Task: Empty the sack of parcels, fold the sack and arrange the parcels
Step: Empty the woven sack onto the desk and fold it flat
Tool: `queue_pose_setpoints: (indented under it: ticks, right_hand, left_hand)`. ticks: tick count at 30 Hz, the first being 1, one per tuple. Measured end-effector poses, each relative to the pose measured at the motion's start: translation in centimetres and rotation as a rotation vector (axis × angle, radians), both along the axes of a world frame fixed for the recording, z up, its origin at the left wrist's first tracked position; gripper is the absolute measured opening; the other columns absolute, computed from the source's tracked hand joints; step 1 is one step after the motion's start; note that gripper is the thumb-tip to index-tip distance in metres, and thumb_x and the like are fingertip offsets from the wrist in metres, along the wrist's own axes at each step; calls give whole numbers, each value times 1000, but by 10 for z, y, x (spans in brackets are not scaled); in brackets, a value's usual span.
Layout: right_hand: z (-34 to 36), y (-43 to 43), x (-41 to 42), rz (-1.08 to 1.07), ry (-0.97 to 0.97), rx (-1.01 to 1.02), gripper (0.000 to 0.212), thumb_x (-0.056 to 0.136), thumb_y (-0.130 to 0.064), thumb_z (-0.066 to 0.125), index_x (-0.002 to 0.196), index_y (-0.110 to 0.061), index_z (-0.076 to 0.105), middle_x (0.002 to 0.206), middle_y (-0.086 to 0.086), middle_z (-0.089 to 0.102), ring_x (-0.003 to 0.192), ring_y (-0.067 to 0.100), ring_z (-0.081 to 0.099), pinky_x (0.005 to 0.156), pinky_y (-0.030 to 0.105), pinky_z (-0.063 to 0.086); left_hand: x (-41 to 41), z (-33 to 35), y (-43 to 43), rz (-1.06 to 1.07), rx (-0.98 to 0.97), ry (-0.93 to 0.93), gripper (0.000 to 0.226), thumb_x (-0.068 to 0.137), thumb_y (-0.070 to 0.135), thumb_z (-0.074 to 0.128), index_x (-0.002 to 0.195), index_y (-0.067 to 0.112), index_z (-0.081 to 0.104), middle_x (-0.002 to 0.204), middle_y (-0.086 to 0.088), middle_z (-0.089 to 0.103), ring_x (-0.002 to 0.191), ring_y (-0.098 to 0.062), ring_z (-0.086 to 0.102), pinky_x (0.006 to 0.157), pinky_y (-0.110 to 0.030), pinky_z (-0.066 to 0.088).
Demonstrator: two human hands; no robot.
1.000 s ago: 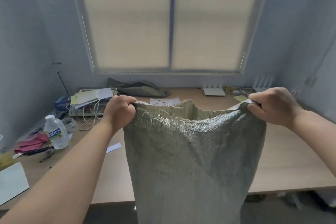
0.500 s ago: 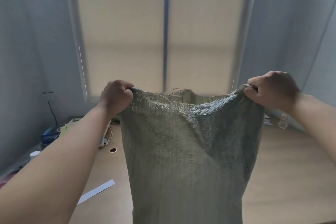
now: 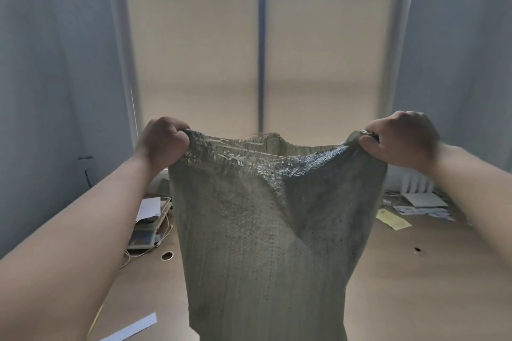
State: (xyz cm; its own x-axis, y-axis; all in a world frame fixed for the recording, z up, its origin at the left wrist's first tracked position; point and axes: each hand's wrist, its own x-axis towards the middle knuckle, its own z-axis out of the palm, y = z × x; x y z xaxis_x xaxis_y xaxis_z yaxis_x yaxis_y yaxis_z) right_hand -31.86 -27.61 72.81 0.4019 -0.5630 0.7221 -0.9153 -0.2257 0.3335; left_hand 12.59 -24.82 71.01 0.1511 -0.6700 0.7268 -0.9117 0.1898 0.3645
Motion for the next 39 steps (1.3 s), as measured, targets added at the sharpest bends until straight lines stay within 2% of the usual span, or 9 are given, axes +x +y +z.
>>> queue_pose_setpoints:
  ticks: [8,14,22,26,29,31,33,36,39]
  right_hand:
    - [-29,-91,-11,34,-1,155,34,94,-40,53,73,-15,59,77,16,70,77,37,67,61,31,37]
    - [-70,-147,-19,183,-310,242,37,85,-46,45,61,-19,39,53,2,43,56,31,50,54,30,33]
    - [-118,-161,5,486,-1297,532,15,85,-34,74,85,-20,67,85,7,69,83,25,66,70,34,52]
    - [-139,-140,12,762,-1667,637,59,82,-53,69,119,-7,64,103,12,69,84,16,71,74,27,58]
    - [-178,-113,10,866,-1794,710,54,97,-46,57,139,-11,52,134,13,63,125,27,59,107,49,43]
    - [-211,-92,16,862,-1769,696,64,95,-49,60,144,-11,45,145,17,53,139,35,45,117,60,26]
    - [-237,-70,31,793,-1752,702,78,83,-55,72,140,-7,49,141,20,55,136,38,47,112,58,36]
    - [-262,-46,56,683,-1786,716,92,52,-65,87,125,-17,61,126,2,69,118,16,63,93,31,56]
    - [-276,-43,65,635,-1793,754,99,44,-69,88,122,-13,63,118,2,73,111,15,67,81,23,57]
  left_hand:
    - [-32,-36,-43,57,187,125,23,52,17,33,54,16,56,49,-6,47,66,-34,46,66,-39,49]
    - [-37,-71,-68,100,131,342,23,59,17,33,57,8,54,53,-4,52,69,-32,47,62,-35,35]
    - [-28,-117,-117,-201,164,900,24,82,23,43,81,20,67,77,-7,65,74,-24,57,69,-36,42]
    - [-19,-153,-121,-376,252,1150,41,84,58,55,113,30,58,109,-9,70,107,-28,67,96,-53,51]
    - [-29,-168,-104,-502,279,1216,78,82,69,62,142,22,43,136,-6,63,123,-21,62,101,-45,49]
    - [-35,-185,-94,-515,287,1170,68,88,56,63,143,21,42,134,-4,63,121,-18,63,100,-41,49]
    - [-46,-196,-85,-477,260,1081,40,97,37,61,132,24,48,115,4,69,108,-8,66,87,-28,52]
    - [-61,-210,-81,-473,239,1088,22,102,22,55,124,22,51,100,13,70,87,7,66,68,-11,51]
    - [-66,-219,-82,-511,306,1129,29,102,25,54,131,22,54,111,8,73,100,0,68,81,-19,53]
